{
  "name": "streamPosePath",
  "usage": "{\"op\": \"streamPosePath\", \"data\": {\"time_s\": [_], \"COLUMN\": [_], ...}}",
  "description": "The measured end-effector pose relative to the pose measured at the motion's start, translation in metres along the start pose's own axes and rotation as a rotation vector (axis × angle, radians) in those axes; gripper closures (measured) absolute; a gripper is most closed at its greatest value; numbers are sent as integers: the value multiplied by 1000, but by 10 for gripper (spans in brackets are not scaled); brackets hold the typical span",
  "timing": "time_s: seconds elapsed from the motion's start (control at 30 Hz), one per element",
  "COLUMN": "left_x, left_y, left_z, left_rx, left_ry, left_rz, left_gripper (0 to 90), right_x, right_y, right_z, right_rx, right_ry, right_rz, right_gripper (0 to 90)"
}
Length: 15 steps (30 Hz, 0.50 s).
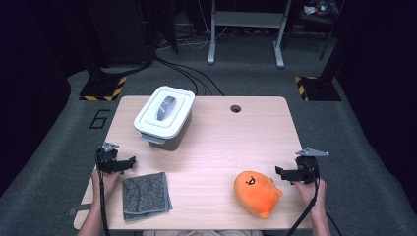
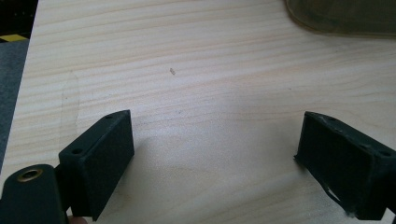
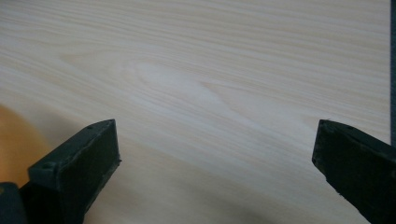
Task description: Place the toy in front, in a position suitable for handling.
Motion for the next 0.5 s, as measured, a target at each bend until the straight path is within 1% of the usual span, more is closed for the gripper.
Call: {"op": "streamPosePath", "data": {"time_s": [0.03, 0.07, 0.1, 0.13, 0.17, 0.2, 0.27, 0.3, 0.33, 0.47, 0.5], "left_x": [0, 0, 0, 0, 0, 0, 0, 0, 0, 0, 0], "left_y": [0, 0, 0, 1, 1, 1, 1, 1, 1, 1, 1], "left_z": [0, 0, 0, 0, 0, 0, 0, 0, 0, 0, 0], "left_rx": [0, 0, -1, -2, -2, -2, -2, -2, -2, -2, -2], "left_ry": [-1, -1, -1, -1, -1, -1, -1, 0, -1, 0, -1], "left_rz": [0, 0, 0, 0, -1, -1, -1, -1, -1, -1, -1], "left_gripper": [103, 103, 103, 103, 103, 103, 103, 103, 103, 103, 103], "right_x": [1, 2, 2, 2, 3, 4, 5, 5, 5, 3, 2], "right_y": [-4, -12, -17, -22, -29, -33, -48, -52, -61, -78, -83], "right_z": [-3, -8, -11, -13, -16, -18, -24, -25, -29, -36, -38], "right_rx": [4, 13, 19, 23, 35, 37, 76, 82, 101, 132, 147], "right_ry": [-1, -5, -7, -14, -12, -14, -13, -11, -13, -16, -15], "right_rz": [-5, -14, -12, -30, -30, -46, -47, -57, -63, -84, -89], "right_gripper": [2, 3, 2, 2, 2, 2, 2, 2, 2, 3, 4]}}
Point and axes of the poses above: each handheld gripper's, and its own axes: z roughly forward along the jaws, x roughly out of its top, y roughly to its right, the point moved 10 cm from there along z, roughly forward along the jaws, and after that the axes turned 3 degrees about z, right-handed, at the moved point
